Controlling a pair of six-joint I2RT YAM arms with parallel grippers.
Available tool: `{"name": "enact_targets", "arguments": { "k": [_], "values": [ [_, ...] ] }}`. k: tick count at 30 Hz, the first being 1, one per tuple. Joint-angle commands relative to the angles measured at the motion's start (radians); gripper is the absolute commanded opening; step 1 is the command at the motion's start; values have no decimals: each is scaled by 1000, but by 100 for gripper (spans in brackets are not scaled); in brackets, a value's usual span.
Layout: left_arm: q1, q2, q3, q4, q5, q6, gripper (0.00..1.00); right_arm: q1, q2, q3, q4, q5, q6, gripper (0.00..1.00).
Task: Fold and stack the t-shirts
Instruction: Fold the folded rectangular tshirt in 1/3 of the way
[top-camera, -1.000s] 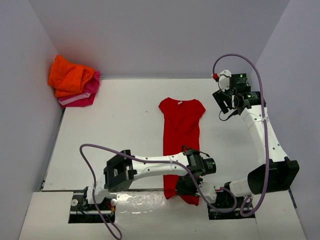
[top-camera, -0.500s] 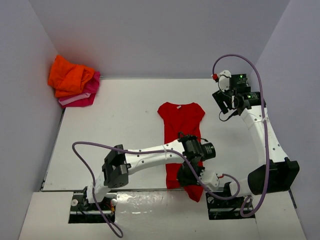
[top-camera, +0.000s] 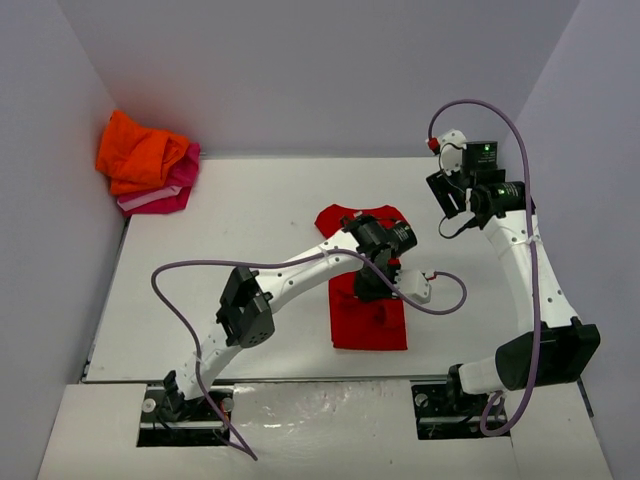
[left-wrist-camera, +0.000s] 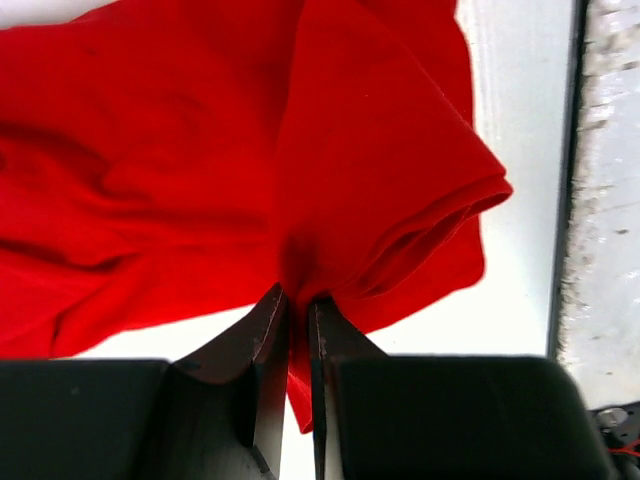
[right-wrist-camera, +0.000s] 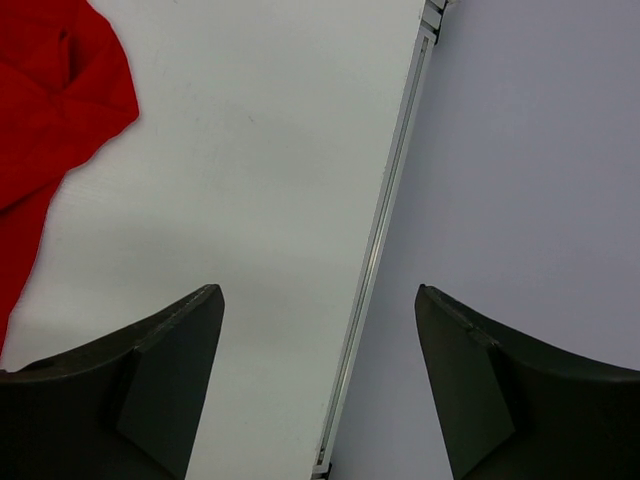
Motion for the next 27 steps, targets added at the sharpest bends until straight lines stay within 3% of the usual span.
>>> {"name": "enact_targets", "arguments": {
  "k": [1, 8, 27],
  "values": [
    [4, -9, 26, 42, -27, 56, 0, -4, -37, 20, 76, 19, 17, 74],
    [49, 80, 105, 48, -14, 65, 0, -4, -26, -7, 93, 29, 10, 74],
    [101, 118, 232, 63, -64, 90, 0, -4, 5, -22, 130, 22, 21, 73]
  ]
}}
